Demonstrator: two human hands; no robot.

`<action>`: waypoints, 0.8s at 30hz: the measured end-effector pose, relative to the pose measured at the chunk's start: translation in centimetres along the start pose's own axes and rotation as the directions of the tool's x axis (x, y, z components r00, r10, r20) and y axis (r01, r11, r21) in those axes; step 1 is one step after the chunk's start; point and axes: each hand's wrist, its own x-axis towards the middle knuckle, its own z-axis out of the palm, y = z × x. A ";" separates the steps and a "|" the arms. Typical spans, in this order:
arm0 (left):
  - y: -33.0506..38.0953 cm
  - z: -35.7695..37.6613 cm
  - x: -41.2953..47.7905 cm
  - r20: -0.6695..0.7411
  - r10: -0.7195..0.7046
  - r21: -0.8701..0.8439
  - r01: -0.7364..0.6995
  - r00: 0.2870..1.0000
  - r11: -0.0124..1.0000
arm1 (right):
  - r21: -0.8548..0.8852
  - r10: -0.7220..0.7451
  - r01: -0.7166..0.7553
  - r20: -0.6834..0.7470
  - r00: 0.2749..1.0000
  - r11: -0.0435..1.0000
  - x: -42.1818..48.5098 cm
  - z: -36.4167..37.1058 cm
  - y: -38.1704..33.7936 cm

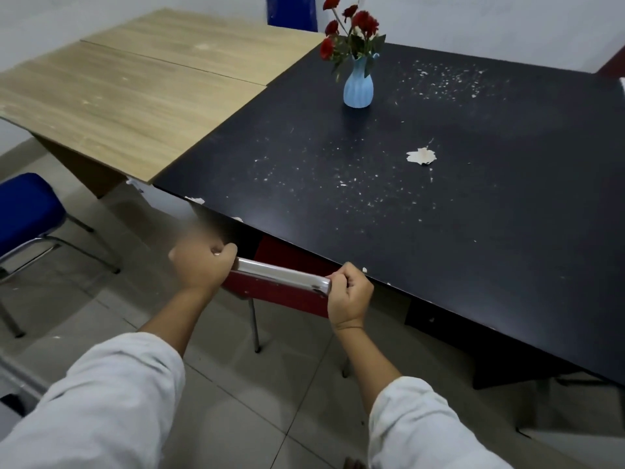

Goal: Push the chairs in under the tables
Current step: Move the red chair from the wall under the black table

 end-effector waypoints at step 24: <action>-5.0 -0.7 10.6 0.150 0.249 -0.072 -0.241 0.957 0.968 | 0.079 0.200 -0.192 -0.118 0.973 0.978 -2.4 8.8 -3.8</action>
